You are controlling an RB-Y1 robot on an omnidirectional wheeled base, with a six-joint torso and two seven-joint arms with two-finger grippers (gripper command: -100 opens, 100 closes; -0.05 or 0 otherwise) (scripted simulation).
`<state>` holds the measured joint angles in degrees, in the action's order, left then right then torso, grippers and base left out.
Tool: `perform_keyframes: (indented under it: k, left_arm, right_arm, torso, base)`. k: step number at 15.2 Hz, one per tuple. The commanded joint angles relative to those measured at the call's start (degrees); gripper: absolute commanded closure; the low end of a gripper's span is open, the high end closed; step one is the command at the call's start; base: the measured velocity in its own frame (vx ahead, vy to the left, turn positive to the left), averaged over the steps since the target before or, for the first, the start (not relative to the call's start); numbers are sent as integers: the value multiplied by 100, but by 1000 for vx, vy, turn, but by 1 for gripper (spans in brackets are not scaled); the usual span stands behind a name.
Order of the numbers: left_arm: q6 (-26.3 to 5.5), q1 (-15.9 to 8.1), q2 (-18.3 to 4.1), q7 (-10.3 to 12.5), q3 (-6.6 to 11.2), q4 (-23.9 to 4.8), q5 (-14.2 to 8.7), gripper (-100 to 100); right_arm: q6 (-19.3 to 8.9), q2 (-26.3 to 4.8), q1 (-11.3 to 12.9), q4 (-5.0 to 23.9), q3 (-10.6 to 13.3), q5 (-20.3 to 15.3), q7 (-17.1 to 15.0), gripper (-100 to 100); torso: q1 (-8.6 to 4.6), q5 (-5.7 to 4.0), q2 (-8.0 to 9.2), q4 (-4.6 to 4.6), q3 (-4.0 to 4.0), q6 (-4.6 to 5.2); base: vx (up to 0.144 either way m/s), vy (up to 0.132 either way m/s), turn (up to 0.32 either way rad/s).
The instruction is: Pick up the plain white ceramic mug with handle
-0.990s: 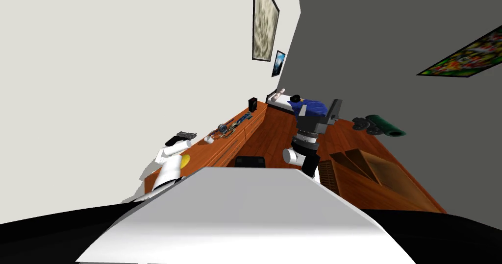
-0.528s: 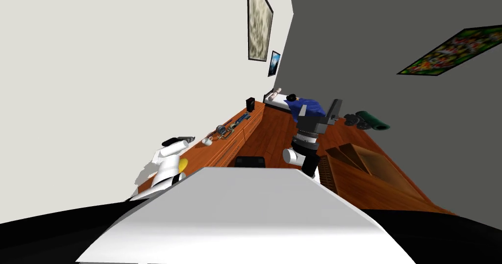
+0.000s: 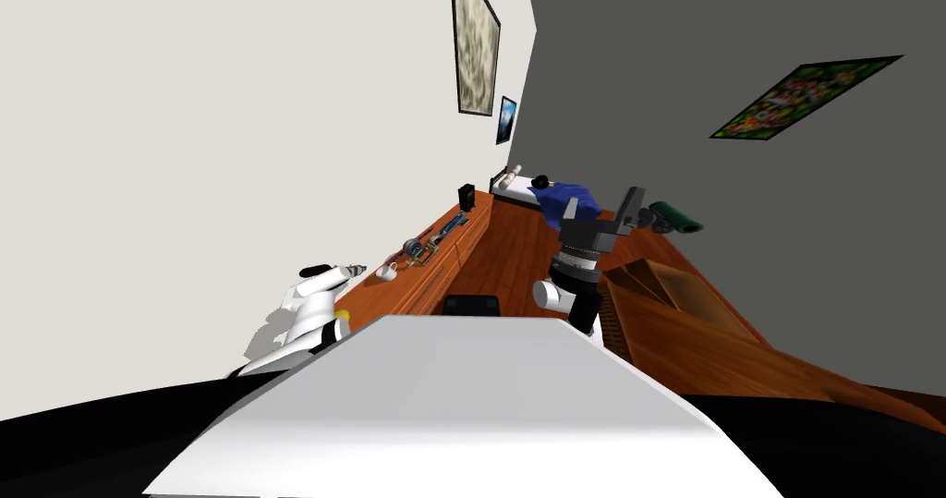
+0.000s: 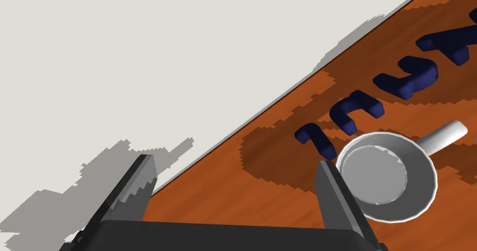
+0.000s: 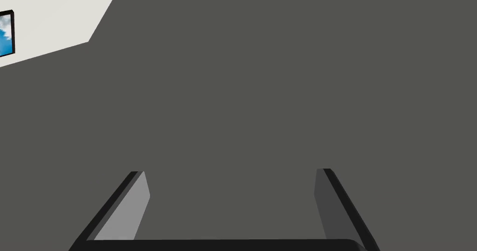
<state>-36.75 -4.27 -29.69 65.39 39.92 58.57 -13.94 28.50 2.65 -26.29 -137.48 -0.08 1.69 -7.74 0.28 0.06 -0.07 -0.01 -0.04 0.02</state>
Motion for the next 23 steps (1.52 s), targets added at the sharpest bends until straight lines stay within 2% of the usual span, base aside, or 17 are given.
perform_keyframes:
  k: [1, 2, 3, 4, 5, 7, 8, 9, 10, 11, 12, 14, 15, 18, 20, 21, 23]
  left_arm:
    - [-241, -81, -40, 155, 114, -286, 0, -100]
    - [-241, -81, -40, 155, 114, -313, 0, -100]
    - [-448, -198, -106, 331, 262, -519, -11, -100]
    - [-490, -198, -106, 331, 262, -637, -11, -100]
    - [-655, -310, -168, 494, 403, -770, -20, -100]
    - [-725, -310, -168, 494, 403, -947, -20, -100]
    - [-925, -414, -225, 646, 535, -1187, -28, -100]
    - [-944, -414, -225, 646, 535, -1240, -28, -100]
    - [-1131, -510, -278, 784, 658, -1391, -35, -100]
    - [-1147, -510, -278, 784, 658, -1514, -35, -100]
    - [-1332, -598, -326, 908, 771, -1672, -40, -100]
    - [-1332, -598, -326, 908, 771, -1765, -40, -100]
    - [-1498, -678, -370, 1018, 873, -1960, -44, -100]
    - [-1644, -749, -408, 1114, 962, -2193, -48, -100]
    - [-1869, -859, -468, 1259, 1101, -2506, -53, -100]
    - [-1869, -859, -468, 1259, 1101, -2506, -53, -100]
    - [-1997, -925, -505, 1340, 1181, -2683, -57, -100]
  right_arm:
    - [0, 0, 0, 0, 0, 0, 0, 0]
    - [0, 0, 0, 0, 0, 0, 0, 0]
    - [0, 0, 0, 0, 0, 0, 0, 0]
    - [0, 0, 0, 0, 0, 0, 0, 0]
    - [0, 0, 0, 0, 0, 0, 0, 0]
    - [0, 0, 0, 0, 0, 0, 0, 0]
    - [0, 0, -1, 0, 0, 0, 0, 0]
    - [0, 0, 0, 0, 0, 0, 0, 0]
    - [0, 0, 0, 0, 0, 0, 0, 0]
    - [0, 0, 0, 0, 0, 0, 0, 0]
    - [0, 0, 0, 0, 0, 0, 0, 0]
    - [0, 0, 0, 0, 0, 0, 0, 0]
    - [0, 0, -1, 0, 0, 0, 0, 0]
    - [0, 0, 0, 0, 0, 0, 0, 0]
    - [0, 0, 0, 0, 0, 0, 0, 0]
    - [0, 0, 0, 0, 0, 0, 0, 0]
    - [0, 0, -1, 0, 0, 0, 0, 0]
  torso:
    - [0, 0, 0, 0, 0, 0]
    - [1, 1, 0, -1, 0, -2]
    - [-1, 2, 1, -1, 0, -4]
    - [0, 0, 0, 0, 0, 0]
    - [1, 1, -1, 0, 0, -1]
    - [8, 3, -2, -1, -1, -1]
    - [6, 3, -1, -1, -1, -5]
    - [5, 2, 1, 0, 0, -2]
    - [4, 2, 1, 0, 1, -2]
    - [5, 1, -1, 0, 0, 1]
    - [6, 3, -1, -1, -1, -2]
    - [6, 3, 0, -1, 0, -2]
    - [2, 2, 0, -1, 0, -5]
    - [-1, 0, -3, -1, -2, -1]
    - [0, 1, -1, -1, -1, -2]
    - [2, 2, -2, -1, -1, -1]
    - [-1, 2, -1, -1, -1, -3]
  base:
    - [4, 53, -164]
    - [1, 43, -69]
    - [3, 45, -127]
    - [4, 52, -161]
    - [7, 64, -211]
    - [1, 65, -115]
    - [-5, 57, -104]
    - [-5, 56, -130]
    - [2, 62, -171]
    - [2, 65, -133]
    - [-3, 65, -155]
    - [-4, 54, -82]
    - [3, 42, -90]
    - [2, 49, -102]
    - [-2, 55, -128]
    - [-4, 55, -86]
    - [-4, 41, -66]
